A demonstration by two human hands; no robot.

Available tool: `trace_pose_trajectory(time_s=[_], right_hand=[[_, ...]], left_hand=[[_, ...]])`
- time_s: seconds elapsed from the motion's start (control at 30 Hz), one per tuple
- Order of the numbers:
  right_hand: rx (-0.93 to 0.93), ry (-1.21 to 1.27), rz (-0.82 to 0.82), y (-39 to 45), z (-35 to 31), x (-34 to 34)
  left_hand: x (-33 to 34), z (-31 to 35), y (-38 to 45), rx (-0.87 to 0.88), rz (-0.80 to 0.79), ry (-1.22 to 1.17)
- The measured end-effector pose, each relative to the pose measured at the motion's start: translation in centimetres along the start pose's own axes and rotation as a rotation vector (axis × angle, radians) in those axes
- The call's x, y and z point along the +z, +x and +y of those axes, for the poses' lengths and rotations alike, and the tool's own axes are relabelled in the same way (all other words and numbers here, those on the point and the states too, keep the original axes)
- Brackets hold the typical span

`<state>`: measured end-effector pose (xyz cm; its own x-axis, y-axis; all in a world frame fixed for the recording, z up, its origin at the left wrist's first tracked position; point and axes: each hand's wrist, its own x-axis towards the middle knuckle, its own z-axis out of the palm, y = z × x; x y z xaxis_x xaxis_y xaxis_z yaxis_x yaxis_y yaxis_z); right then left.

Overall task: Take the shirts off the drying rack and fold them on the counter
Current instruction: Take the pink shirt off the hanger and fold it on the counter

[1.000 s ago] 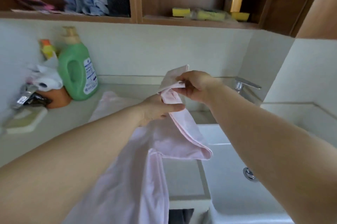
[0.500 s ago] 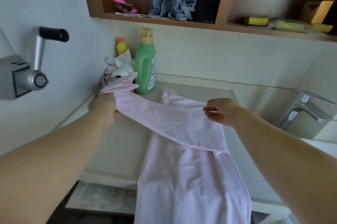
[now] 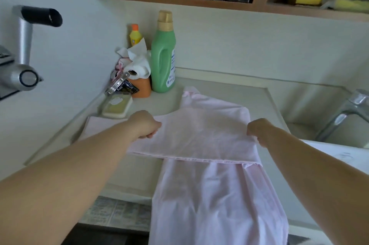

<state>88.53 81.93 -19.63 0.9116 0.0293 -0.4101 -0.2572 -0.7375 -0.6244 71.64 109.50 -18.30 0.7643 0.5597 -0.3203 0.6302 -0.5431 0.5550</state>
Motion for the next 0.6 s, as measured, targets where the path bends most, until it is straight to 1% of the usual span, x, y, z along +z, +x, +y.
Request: trace_pose_trajectory(time_s=[0.07, 0.13, 0.2, 0.27, 0.3, 0.37, 0.43, 0.5, 0.6], right_hand=[[0.076, 0.018, -0.054, -0.5, 1.0, -0.8], [0.118, 0.073, -0.183, -1.1, 1.9, -1.6], [0.099, 0.077, -0.310, -2.4, 2.7, -1.8], [0.042, -0.013, -0.380, -3.7, 3.1, -1.6], [0.017, -0.057, -0.406, -4.2, 3.5, -1.4], [-0.015, -0.116, -0.404, -4.8, 4.1, -0.9], [-0.055, -0.192, -0.373, -5.6, 4.7, -0.1], [-0.118, -0.245, -0.256, -6.3, 5.0, 1.1], [-0.113, -0.212, 0.016, -6.8, 5.2, 3.0]], left_hand=[[1.8, 3.1, -0.1, 0.155, -0.089, 0.065], [4.4, 6.1, -0.9, 0.302, -0.200, 0.144], [7.0, 7.9, -1.8, 0.381, -0.346, 0.218], [9.3, 8.8, -2.2, 0.431, -0.417, 0.338], [10.3, 9.0, -2.3, 0.454, -0.411, 0.422], [11.7, 8.9, -2.6, 0.522, -0.329, 0.576], [12.5, 8.6, -2.9, 0.604, -0.220, 0.627], [12.8, 8.3, -3.2, 0.702, -0.101, 0.586], [12.4, 8.2, -3.4, 0.812, 0.030, 0.407]])
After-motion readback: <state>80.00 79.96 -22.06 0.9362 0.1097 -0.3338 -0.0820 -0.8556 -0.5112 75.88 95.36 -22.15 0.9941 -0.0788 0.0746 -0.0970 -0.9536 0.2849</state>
